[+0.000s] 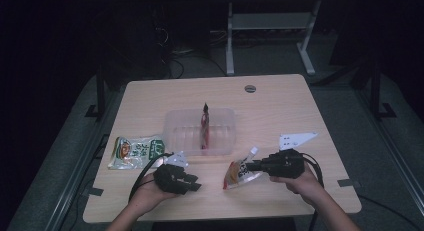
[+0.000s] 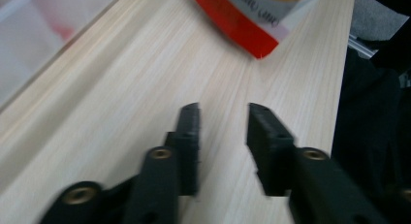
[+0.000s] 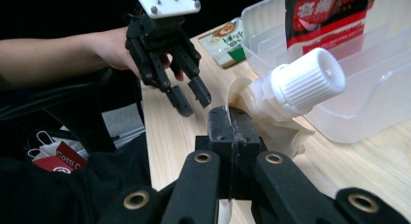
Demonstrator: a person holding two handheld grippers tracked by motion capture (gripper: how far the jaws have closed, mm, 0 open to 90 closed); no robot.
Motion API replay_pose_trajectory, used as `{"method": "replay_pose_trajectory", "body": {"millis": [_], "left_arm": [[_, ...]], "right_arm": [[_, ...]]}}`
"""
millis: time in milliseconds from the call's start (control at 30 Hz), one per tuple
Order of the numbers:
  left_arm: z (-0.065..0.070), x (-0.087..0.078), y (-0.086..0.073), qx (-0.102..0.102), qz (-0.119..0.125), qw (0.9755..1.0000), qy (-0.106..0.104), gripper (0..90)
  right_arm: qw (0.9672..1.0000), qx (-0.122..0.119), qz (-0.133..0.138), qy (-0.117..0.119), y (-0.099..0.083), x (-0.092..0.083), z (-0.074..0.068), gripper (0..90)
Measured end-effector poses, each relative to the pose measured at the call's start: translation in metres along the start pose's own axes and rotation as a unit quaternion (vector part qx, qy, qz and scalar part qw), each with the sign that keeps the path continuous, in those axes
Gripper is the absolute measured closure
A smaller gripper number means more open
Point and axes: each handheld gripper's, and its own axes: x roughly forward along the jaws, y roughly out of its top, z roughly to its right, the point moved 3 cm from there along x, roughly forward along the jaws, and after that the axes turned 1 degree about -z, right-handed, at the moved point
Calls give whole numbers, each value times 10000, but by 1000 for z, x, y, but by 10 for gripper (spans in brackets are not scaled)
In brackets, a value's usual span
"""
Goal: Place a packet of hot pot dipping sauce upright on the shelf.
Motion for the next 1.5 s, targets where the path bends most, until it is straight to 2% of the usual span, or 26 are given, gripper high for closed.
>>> {"method": "replay_pose_trajectory", "body": {"millis": [167,267,333,367,433,500,733,933,1267,1500], "left_arm": [[3,-7,-11,-35,-90,9999,-38,462],[4,-9,-17,20,-153,9999,-7,410],[3,-10,-20,-21,-106,9999,0,399],[3,-9,-22,-61,-181,9998,-50,389],[3,-9,-23,31,-264,9996,-32,364],[3,-7,-24,25,-268,9996,-46,345],[2,-7,-24,82,-288,9996,-17,339],[-2,-9,-26,70,-287,9996,14,339],[-2,-9,-27,58,-283,9996,11,339],[-3,-8,-27,58,-274,9996,12,339]], "right_arm": [[9999,-34,136,28,6,-3,0,898],[9999,-48,144,35,8,-4,0,898],[9998,-68,180,35,9,-5,0,898],[9998,-59,187,38,10,-5,0,898],[9997,-92,228,47,11,-6,-1,897],[9997,-75,232,67,12,-7,-2,898],[9993,-217,286,145,21,-6,-7,897],[9980,-365,387,329,38,2,-12,897],[9958,-565,389,602,62,26,-19,897],[9945,-647,457,678,77,44,-17,897]]}}
